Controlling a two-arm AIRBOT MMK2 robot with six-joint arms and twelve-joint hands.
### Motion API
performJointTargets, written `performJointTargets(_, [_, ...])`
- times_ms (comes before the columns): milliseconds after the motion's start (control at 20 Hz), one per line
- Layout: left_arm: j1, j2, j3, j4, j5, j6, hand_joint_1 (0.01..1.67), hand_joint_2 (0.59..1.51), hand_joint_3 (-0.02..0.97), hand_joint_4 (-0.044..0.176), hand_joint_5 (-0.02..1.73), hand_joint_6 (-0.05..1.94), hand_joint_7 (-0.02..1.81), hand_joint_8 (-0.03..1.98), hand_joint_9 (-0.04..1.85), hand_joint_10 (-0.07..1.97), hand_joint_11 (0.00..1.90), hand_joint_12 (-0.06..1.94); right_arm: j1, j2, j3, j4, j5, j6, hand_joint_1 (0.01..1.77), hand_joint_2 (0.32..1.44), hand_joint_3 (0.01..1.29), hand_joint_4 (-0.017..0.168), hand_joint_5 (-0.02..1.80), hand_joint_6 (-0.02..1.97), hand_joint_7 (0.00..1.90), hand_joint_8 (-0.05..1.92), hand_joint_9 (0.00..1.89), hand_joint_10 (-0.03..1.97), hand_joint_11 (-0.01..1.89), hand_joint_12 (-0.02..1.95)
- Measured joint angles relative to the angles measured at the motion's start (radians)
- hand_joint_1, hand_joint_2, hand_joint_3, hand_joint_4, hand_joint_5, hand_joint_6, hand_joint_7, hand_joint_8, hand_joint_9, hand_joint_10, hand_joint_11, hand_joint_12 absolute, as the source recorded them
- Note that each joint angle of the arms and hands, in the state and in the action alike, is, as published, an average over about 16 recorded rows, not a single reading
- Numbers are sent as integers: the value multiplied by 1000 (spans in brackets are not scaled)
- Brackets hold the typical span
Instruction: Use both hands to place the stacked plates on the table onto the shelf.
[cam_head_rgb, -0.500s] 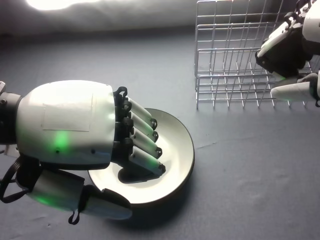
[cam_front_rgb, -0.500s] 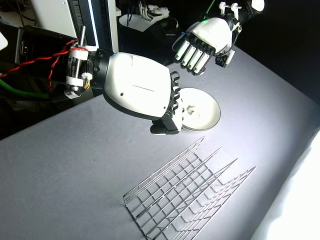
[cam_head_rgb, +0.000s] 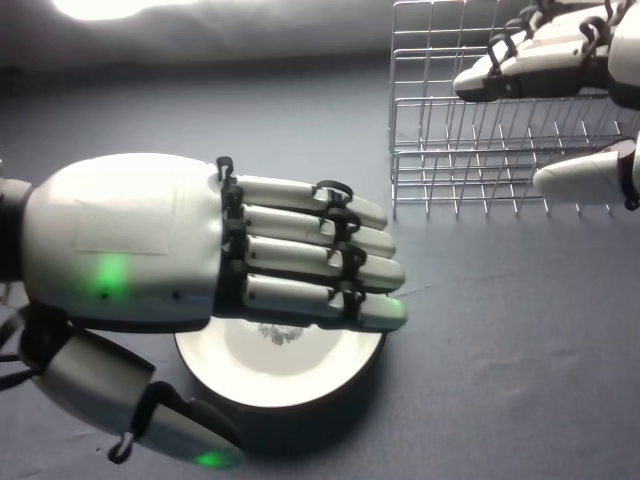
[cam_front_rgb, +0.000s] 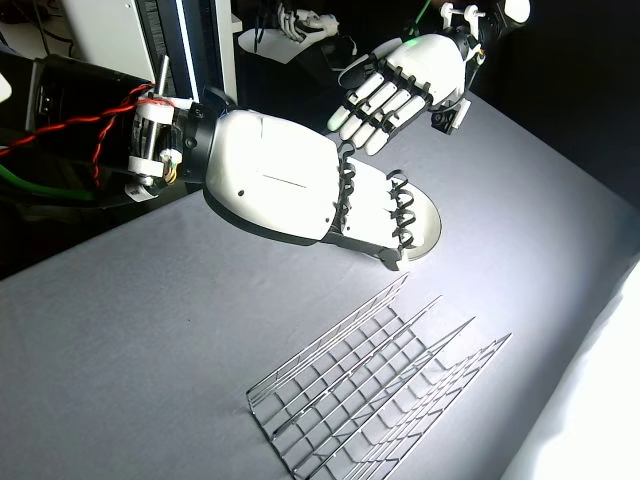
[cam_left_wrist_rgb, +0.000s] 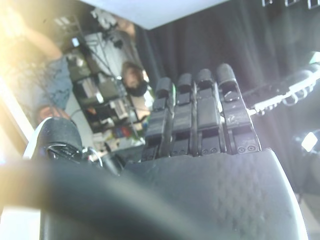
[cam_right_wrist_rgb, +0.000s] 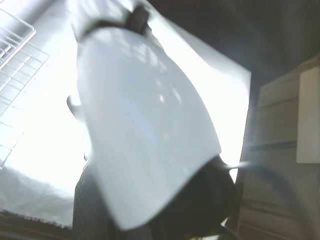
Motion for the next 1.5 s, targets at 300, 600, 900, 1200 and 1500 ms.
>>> performJointTargets(300, [-45,2,20,83,-7,-52,23,1162,17,2,117,-4,93,-7,74,10,14,195,-5,1,1,-5,7,-9,81,1220,14,-1,175,26,167,25,146,30,21,438])
performJointTargets(600, [-79,-2,49,202,-6,-101,20,1106,11,2,90,-9,78,-10,61,8,14,154,-12,5,1,-9,15,-16,26,1141,14,0,164,23,140,21,104,22,22,220])
performJointTargets(900, [-80,-26,103,321,-2,-137,19,1066,10,2,58,-10,53,-10,40,8,14,80,-21,9,1,-11,22,-21,25,1093,14,0,106,23,82,21,54,22,22,65])
performJointTargets(1200, [-61,-67,190,413,-5,-159,102,959,10,2,39,-9,37,-10,26,8,15,25,-31,12,1,-15,32,-26,25,1072,14,1,64,23,48,21,32,22,24,17])
performJointTargets(1500, [-25,-109,278,471,-19,-159,143,856,10,2,20,-9,21,-10,19,8,18,1,-42,14,2,-22,46,-30,25,1074,14,3,68,24,54,22,46,22,38,21])
